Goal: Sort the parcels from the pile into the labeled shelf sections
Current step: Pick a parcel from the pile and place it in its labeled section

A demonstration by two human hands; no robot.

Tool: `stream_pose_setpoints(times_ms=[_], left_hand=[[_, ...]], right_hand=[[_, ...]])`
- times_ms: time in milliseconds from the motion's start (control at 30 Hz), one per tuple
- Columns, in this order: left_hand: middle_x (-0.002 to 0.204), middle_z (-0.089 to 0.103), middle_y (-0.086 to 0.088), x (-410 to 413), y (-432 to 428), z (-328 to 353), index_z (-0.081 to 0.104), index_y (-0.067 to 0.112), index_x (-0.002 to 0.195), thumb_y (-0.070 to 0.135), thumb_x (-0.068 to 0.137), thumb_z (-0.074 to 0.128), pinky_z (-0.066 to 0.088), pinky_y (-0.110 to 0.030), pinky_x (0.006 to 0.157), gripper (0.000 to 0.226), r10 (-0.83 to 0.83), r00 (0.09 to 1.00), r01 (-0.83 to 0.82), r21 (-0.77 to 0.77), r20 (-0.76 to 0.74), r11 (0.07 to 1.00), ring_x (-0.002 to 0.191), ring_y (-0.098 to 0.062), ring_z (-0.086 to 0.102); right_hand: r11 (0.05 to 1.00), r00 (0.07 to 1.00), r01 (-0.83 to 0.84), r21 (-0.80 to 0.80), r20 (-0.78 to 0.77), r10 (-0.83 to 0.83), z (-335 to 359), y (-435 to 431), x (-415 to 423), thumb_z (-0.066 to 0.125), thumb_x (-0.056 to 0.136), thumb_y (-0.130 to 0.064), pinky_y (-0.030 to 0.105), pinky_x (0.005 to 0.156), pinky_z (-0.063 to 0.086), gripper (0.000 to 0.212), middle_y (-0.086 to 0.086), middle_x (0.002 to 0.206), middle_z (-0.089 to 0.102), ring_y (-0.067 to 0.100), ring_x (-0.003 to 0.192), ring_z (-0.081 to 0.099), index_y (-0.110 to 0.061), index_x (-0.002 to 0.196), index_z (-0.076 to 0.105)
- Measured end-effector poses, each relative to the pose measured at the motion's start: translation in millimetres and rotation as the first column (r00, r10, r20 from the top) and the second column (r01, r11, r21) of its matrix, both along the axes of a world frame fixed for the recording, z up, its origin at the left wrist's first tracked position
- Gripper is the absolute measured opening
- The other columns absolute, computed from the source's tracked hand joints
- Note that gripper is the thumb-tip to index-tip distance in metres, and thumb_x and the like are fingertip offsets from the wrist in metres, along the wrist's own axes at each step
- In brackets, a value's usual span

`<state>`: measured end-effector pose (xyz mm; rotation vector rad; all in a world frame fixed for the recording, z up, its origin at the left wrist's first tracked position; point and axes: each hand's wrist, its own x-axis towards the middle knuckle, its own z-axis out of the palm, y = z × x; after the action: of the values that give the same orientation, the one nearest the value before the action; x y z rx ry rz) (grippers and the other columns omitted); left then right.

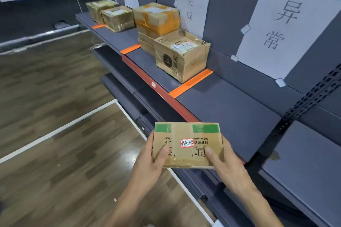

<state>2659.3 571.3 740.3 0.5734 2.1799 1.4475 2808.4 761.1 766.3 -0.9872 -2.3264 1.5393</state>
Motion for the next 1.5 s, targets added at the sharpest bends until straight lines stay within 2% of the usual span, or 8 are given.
stream_pose_setpoints(times_ms=[467,667,767,900,1000,1200,1300,1500], left_hand=[[0.124,0.069,0.023,-128.6,-91.9,18.0,0.049,0.043,0.144,0.036,0.103,0.059,0.047,-0.039,0.109,0.043,0.239,0.969,-0.240,-0.016,-0.059,0.971,0.118,0.001,0.062],[0.126,0.067,0.024,-197.1,-91.8,14.6,0.044,0.048,0.147,0.056,0.094,0.056,0.047,-0.043,0.109,0.055,0.337,0.941,-0.339,-0.054,-0.039,0.939,0.119,0.000,0.062],[0.127,0.068,0.019,-240.8,-82.8,13.8,0.046,0.049,0.144,0.051,0.098,0.059,0.046,-0.044,0.110,0.048,0.362,0.931,-0.364,-0.064,-0.038,0.929,0.121,-0.004,0.062],[0.124,0.068,0.025,-294.6,-65.3,18.1,0.047,0.058,0.138,0.062,0.092,0.056,0.049,-0.031,0.102,0.047,0.391,0.920,-0.392,-0.044,-0.040,0.919,0.117,0.004,0.062],[0.123,0.067,0.030,-327.8,-54.4,18.5,0.045,0.065,0.133,0.073,0.085,0.052,0.045,-0.017,0.094,0.050,0.420,0.907,-0.421,-0.030,-0.047,0.907,0.116,0.009,0.061],[0.122,0.068,0.028,-382.4,-40.3,23.1,0.048,0.066,0.127,0.064,0.088,0.056,0.047,-0.025,0.097,0.039,0.443,0.896,-0.443,0.006,-0.003,0.896,0.116,0.007,0.062],[0.125,0.069,0.024,-415.0,-39.7,24.2,0.049,0.049,0.139,0.058,0.091,0.057,0.047,-0.035,0.107,0.050,0.436,0.900,-0.436,0.017,0.012,0.900,0.118,0.003,0.062],[0.131,0.067,0.020,-502.3,-52.3,15.3,0.047,0.043,0.145,0.058,0.092,0.059,0.047,-0.044,0.110,0.056,0.410,0.911,-0.412,0.060,0.049,0.909,0.123,-0.003,0.062]], right_hand=[[0.979,0.979,-0.203,-0.003,0.034,0.203,-0.4,-65.5,-172.6,0.052,0.096,-0.059,0.016,0.082,0.043,0.034,-0.047,0.114,0.057,-0.023,0.105,0.053,-0.075,0.119,0.034],[0.956,0.956,-0.293,-0.030,-0.012,0.293,-11.1,-53.0,-265.6,0.048,0.081,-0.076,0.031,0.094,0.050,0.044,-0.040,0.118,0.061,-0.013,0.110,0.059,-0.075,0.123,0.033],[0.944,0.945,-0.325,-0.052,-0.047,0.323,-12.4,-40.8,-316.1,0.049,0.081,-0.075,0.033,0.093,0.052,0.043,-0.038,0.117,0.062,-0.014,0.108,0.060,-0.074,0.122,0.036],[0.927,0.927,-0.372,-0.052,-0.063,0.369,-5.1,-20.0,-380.1,0.053,0.088,-0.067,0.027,0.087,0.053,0.037,-0.036,0.117,0.063,-0.013,0.107,0.061,-0.073,0.122,0.039],[0.911,0.913,-0.407,-0.064,-0.045,0.405,-4.3,-4.3,-421.6,0.057,0.098,-0.050,0.035,0.094,0.057,0.038,-0.030,0.117,0.065,-0.007,0.109,0.063,-0.058,0.132,0.042],[0.899,0.902,-0.432,-0.074,-0.045,0.430,2.1,8.3,-485.2,0.057,0.100,-0.042,0.039,0.099,0.056,0.043,-0.022,0.121,0.065,-0.001,0.113,0.063,-0.040,0.141,0.046],[0.899,0.902,-0.432,-0.065,-0.024,0.431,0.2,8.7,-518.2,0.056,0.100,-0.044,0.042,0.102,0.053,0.044,-0.022,0.124,0.064,0.002,0.116,0.062,-0.042,0.142,0.044],[0.908,0.909,-0.418,-0.037,-0.020,0.417,-2.3,-3.5,-599.5,0.057,0.099,-0.048,0.043,0.102,0.053,0.042,-0.027,0.123,0.064,-0.001,0.115,0.062,-0.051,0.138,0.043]])
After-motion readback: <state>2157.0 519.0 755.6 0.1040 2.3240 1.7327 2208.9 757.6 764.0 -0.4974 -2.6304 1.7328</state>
